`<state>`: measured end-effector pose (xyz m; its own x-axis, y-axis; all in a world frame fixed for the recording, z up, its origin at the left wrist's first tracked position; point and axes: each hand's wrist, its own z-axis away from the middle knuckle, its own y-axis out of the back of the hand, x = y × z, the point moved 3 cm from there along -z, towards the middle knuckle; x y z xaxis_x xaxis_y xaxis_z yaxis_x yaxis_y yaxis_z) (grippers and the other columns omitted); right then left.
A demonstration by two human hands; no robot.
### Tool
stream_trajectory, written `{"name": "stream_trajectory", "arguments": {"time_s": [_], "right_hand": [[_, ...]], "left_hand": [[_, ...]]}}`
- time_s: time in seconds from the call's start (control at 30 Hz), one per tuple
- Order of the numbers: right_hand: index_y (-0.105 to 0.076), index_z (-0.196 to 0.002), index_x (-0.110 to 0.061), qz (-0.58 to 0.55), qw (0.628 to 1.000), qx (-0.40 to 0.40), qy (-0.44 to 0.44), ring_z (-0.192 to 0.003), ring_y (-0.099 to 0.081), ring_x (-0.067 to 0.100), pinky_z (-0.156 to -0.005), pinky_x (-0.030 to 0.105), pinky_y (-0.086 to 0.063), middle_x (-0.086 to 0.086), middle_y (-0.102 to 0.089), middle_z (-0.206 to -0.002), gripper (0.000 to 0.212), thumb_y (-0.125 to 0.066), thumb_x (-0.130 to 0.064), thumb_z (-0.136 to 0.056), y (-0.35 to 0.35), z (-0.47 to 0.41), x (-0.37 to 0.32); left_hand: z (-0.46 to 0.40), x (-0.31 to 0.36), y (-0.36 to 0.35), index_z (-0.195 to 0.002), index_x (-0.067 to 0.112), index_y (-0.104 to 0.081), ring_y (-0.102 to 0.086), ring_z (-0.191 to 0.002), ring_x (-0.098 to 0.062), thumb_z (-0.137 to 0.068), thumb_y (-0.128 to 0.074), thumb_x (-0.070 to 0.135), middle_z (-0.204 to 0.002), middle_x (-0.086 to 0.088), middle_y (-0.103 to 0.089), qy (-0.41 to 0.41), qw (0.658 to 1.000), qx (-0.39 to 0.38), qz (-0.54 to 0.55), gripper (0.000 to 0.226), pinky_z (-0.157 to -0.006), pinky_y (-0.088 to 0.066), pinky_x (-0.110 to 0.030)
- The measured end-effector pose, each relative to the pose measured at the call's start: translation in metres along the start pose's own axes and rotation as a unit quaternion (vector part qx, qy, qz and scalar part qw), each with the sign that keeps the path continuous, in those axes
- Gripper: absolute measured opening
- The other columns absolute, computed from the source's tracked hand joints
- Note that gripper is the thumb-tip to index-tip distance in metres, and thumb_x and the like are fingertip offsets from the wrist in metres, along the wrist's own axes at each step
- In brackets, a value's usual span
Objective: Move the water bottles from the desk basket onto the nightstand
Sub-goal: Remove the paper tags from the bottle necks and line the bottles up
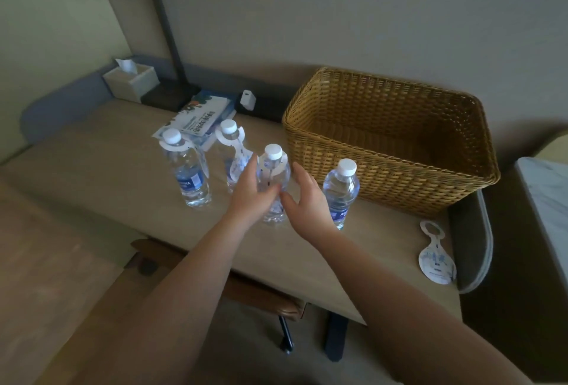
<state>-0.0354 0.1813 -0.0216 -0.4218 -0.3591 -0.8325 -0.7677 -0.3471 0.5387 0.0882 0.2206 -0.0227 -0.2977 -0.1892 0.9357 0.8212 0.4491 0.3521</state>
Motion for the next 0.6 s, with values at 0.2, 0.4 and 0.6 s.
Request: {"name": "stream_trajectory", "arguments": {"time_s": [0.2, 0.4, 0.6], "right_hand": [[-0.05, -0.135, -0.018, -0.08, 0.996, -0.042, -0.026, -0.123, -0.052, 0.012, -0.105, 0.04, -0.042, -0.001, -0.058, -0.131, 0.047, -0.052, -0.016, -0.089, 0.002, -0.015, 0.011], [-0.052, -0.133, -0.024, -0.123, 0.986, -0.106, -0.034, -0.124, -0.051, 0.012, -0.106, 0.044, -0.041, -0.005, -0.059, -0.131, 0.044, -0.053, -0.017, -0.09, 0.001, -0.031, 0.018], [-0.028, -0.148, -0.03, -0.086, 0.985, -0.132, -0.077, -0.131, -0.035, 0.004, -0.104, 0.028, -0.032, -0.012, -0.04, -0.144, 0.083, -0.07, -0.05, -0.079, -0.004, -0.02, 0.042]], "left_hand": [[0.01, -0.008, 0.005, -0.122, 0.042, -0.053, -0.053, -0.102, 0.019, -0.082, -0.06, 0.019, -0.108, 0.033, -0.06, -0.018, 0.999, 0.012, 0.039, 0.046, -0.071, -0.041, -0.002], [0.03, -0.022, 0.011, -0.118, 0.036, -0.048, -0.057, -0.103, 0.007, -0.08, -0.064, 0.026, -0.117, 0.012, -0.058, -0.028, 0.995, 0.078, 0.048, 0.043, -0.071, -0.047, -0.009], [0.005, -0.02, 0.017, -0.148, 0.039, -0.028, -0.036, -0.136, -0.005, -0.078, -0.07, 0.048, -0.151, 0.014, -0.036, 0.001, 0.998, -0.024, 0.049, 0.082, -0.109, -0.037, -0.037]]}}
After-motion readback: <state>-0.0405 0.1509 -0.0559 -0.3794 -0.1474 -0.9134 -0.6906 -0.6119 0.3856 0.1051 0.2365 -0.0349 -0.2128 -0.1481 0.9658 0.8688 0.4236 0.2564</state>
